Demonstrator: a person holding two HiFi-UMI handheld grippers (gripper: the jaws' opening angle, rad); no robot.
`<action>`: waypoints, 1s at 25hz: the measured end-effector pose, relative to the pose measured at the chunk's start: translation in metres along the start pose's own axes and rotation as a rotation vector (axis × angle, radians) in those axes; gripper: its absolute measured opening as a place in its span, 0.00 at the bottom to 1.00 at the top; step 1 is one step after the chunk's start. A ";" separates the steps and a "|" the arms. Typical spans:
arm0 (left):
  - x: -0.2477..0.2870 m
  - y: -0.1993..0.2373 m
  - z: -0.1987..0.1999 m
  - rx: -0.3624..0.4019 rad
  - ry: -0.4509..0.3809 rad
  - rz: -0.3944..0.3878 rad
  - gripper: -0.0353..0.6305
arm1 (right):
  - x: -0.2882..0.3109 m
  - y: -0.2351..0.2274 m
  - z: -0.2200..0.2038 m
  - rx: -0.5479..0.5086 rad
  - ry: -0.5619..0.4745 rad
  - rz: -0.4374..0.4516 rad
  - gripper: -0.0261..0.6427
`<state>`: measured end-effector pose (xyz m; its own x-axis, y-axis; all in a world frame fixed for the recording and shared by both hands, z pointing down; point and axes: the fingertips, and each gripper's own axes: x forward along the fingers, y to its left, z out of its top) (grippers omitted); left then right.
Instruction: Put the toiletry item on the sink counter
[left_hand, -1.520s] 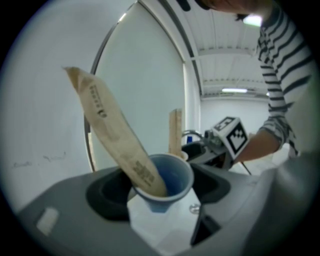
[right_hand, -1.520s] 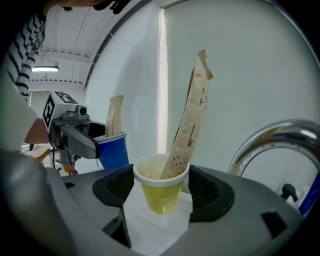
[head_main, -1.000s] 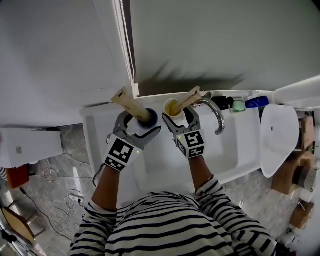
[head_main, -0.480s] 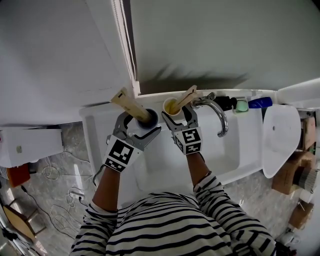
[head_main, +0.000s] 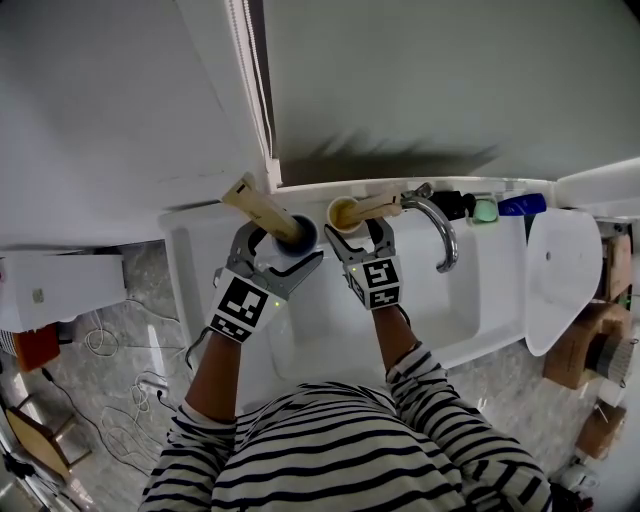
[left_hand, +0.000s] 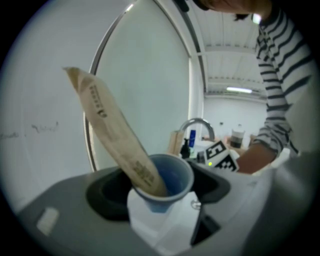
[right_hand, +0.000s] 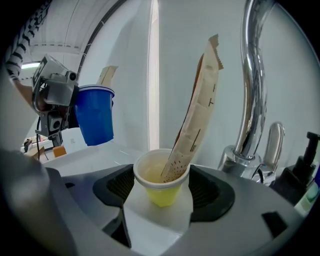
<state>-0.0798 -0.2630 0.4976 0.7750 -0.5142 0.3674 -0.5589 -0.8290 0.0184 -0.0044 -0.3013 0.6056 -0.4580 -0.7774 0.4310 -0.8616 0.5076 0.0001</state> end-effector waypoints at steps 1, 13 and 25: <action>0.000 0.000 0.000 -0.001 0.000 0.000 0.61 | 0.000 0.000 0.000 -0.001 0.002 0.001 0.51; -0.002 -0.002 0.003 -0.006 -0.010 0.010 0.61 | 0.002 -0.002 -0.001 -0.024 0.039 0.000 0.51; -0.007 -0.004 0.007 -0.003 -0.023 0.016 0.61 | -0.004 -0.003 -0.003 0.010 0.074 -0.005 0.52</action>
<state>-0.0810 -0.2575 0.4889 0.7721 -0.5327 0.3467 -0.5723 -0.8199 0.0149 0.0002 -0.2985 0.6062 -0.4364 -0.7505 0.4963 -0.8663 0.4994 -0.0065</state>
